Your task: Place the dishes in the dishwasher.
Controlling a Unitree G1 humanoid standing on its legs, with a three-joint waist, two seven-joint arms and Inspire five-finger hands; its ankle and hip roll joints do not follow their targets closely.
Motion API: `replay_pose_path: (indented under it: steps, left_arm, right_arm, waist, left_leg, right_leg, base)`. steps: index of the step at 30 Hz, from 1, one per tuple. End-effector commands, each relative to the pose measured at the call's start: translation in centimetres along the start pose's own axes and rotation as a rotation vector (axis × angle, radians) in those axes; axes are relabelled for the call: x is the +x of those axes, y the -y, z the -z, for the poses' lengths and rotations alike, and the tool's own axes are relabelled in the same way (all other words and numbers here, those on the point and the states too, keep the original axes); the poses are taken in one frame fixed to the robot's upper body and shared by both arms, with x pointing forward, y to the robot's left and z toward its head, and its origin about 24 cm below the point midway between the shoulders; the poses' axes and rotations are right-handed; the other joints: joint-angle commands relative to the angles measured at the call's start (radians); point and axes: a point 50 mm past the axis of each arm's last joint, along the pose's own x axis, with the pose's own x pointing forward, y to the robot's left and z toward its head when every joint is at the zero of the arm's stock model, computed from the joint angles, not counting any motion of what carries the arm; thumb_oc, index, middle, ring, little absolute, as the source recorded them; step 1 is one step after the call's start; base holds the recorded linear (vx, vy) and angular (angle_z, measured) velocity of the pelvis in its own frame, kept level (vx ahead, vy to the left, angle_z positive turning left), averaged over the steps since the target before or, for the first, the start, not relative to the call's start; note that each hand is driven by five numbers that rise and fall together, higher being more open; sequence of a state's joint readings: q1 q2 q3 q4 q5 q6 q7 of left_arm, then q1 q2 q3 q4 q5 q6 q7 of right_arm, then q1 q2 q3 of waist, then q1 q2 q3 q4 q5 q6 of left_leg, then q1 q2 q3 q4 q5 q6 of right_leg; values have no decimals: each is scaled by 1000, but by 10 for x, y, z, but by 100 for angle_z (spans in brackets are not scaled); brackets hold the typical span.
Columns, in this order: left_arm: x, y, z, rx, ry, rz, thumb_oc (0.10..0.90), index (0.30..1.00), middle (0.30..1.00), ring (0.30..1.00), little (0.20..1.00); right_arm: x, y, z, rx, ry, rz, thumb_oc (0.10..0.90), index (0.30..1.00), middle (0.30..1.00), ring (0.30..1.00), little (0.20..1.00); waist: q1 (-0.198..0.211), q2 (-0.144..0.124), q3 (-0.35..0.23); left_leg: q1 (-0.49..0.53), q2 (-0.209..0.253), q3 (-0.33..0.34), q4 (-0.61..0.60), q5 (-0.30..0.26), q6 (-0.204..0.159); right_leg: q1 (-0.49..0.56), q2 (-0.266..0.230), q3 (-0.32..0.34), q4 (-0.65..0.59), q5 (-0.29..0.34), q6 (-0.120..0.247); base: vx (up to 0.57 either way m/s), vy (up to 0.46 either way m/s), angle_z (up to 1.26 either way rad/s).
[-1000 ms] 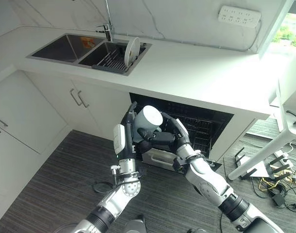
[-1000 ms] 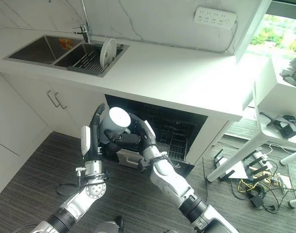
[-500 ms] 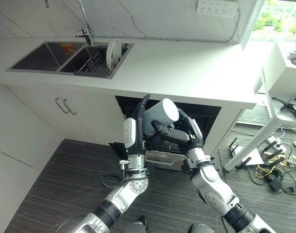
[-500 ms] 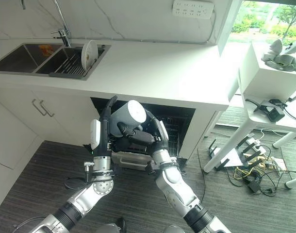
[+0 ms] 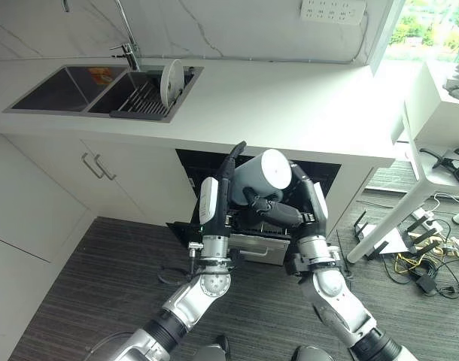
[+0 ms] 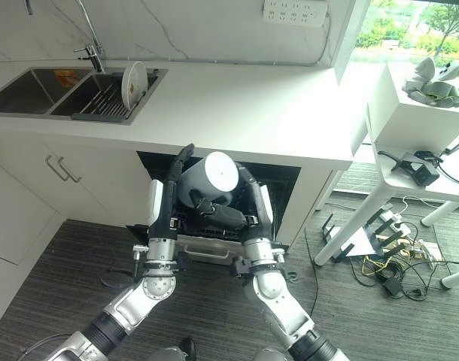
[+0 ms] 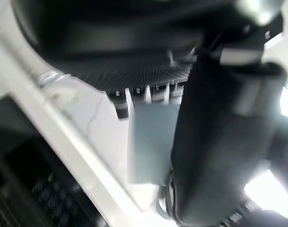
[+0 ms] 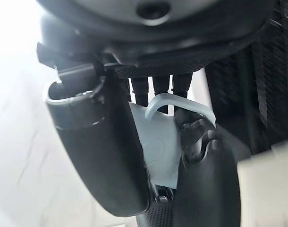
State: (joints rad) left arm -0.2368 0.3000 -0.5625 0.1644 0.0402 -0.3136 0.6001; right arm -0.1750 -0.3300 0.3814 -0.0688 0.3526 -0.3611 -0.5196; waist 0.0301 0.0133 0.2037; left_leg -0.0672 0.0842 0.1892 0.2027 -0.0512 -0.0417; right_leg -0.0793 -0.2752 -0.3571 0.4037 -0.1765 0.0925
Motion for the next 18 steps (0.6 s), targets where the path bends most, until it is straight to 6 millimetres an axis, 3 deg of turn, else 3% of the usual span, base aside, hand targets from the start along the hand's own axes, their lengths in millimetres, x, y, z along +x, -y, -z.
replay_pose_path:
  steps: [1, 4, 6, 10, 12, 18]
  left_arm:
    - [-6, -3, 1, -256, -107, 210, 800, 900, 900, 900, 900]
    - [-27, 15, 14, -553, -323, 461, 800, 900, 900, 900, 900]
    - [-34, 19, 13, -570, -332, 623, 800, 900, 900, 900, 900]
    - [-38, 11, 15, -583, -371, 740, 800, 900, 900, 900, 900]
    - [-32, -6, 10, -540, -339, 820, 800, 900, 900, 900, 900]
    - [-20, -31, 6, -532, -332, 685, 800, 900, 900, 900, 900]
  right_arm:
    - [37, 15, -91, 44, 545, -4, 400, 300, 300, 300, 300]
    - [37, 9, -93, 13, 542, -170, 400, 300, 300, 300, 300]
    - [35, 8, -93, -10, 540, -247, 400, 300, 300, 300, 300]
    - [35, 10, -91, -48, 533, -301, 400, 300, 300, 300, 300]
    - [36, 21, -91, -76, 519, -289, 400, 300, 300, 300, 300]
    - [33, 33, -88, -78, 490, -244, 400, 300, 300, 300, 300]
  waist:
    - [-9, -17, -53]
    - [-6, -8, -51]
    - [-6, -2, -54]
    - [-4, 7, -58]
    - [-1, 18, -63]
    - [13, 21, -70]
  left_leg:
    - [41, 6, 43, 97, -212, 34]
    - [39, 9, 47, 97, -206, 32]
    - [38, 9, 49, 97, -203, 32]
    - [32, 12, 48, 97, -198, 29]
    - [24, 13, 43, 97, -192, 28]
    - [15, 7, 30, 97, -192, 32]
  right_leg:
    - [55, 20, 82, -104, -10, 70]
    - [52, 17, 77, -104, -7, 73]
    - [52, 14, 74, -104, -5, 76]
    - [47, 9, 68, -104, -2, 80]
    - [43, 4, 59, -104, 3, 85]
    - [40, 0, 54, -104, 3, 83]
  base:
    - [0, 0, 0]
    - [-13, 15, -3]
    - [0, 0, 0]
    - [-2, 8, 0]
    - [3, 37, 6]
    - [2, 11, 3]
